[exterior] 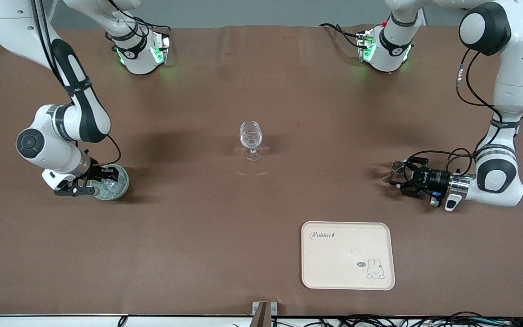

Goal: Pour wine and add ice with both arms
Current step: 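Lift the jigger with the left gripper while the right gripper pinches ice, then pour the jigger with the left gripper while the right gripper lifts ice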

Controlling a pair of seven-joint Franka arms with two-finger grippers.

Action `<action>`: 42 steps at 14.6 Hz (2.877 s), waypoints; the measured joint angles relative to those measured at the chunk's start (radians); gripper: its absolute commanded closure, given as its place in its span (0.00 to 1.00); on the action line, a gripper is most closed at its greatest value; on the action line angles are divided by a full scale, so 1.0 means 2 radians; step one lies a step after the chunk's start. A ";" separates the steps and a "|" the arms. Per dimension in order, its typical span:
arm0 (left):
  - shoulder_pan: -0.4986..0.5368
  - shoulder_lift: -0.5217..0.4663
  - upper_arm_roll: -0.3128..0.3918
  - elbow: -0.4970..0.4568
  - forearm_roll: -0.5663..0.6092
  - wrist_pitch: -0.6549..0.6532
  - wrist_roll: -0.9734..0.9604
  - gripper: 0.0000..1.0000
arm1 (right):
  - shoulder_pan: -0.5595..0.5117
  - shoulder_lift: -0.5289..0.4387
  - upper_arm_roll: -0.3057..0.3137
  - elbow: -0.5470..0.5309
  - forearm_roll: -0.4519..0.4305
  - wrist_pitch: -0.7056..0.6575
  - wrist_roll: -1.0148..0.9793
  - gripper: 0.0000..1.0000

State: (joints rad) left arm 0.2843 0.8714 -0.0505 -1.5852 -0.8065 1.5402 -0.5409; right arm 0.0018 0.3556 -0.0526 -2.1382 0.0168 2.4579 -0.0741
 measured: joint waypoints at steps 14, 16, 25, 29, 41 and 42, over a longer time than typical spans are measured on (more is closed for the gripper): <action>-0.001 0.002 0.000 -0.002 -0.001 0.000 0.000 0.99 | 0.000 0.011 0.002 0.004 0.000 0.010 -0.001 0.48; 0.000 0.002 0.000 -0.001 -0.005 -0.005 0.000 0.99 | 0.000 0.011 0.003 0.004 0.000 0.010 -0.001 0.52; -0.004 -0.023 -0.061 0.026 -0.048 -0.016 -0.059 0.99 | 0.000 0.013 0.003 0.004 0.000 0.010 -0.003 0.53; -0.041 -0.069 -0.078 0.029 -0.050 -0.011 -0.120 0.99 | 0.000 0.017 0.003 0.004 0.000 0.010 -0.003 0.64; -0.219 -0.137 -0.081 0.027 -0.050 0.078 -0.270 0.99 | -0.001 0.018 0.002 0.044 0.032 -0.064 -0.003 0.99; -0.233 -0.141 -0.081 0.027 -0.050 0.091 -0.287 0.99 | -0.001 0.018 0.002 0.068 0.043 -0.099 -0.003 0.99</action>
State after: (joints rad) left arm -0.1827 0.5900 -0.2133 -1.5314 -0.9060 1.7226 -1.1140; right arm -0.0011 0.3910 -0.0488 -2.0031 0.1020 2.2598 -0.0792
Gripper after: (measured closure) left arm 0.784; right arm 0.771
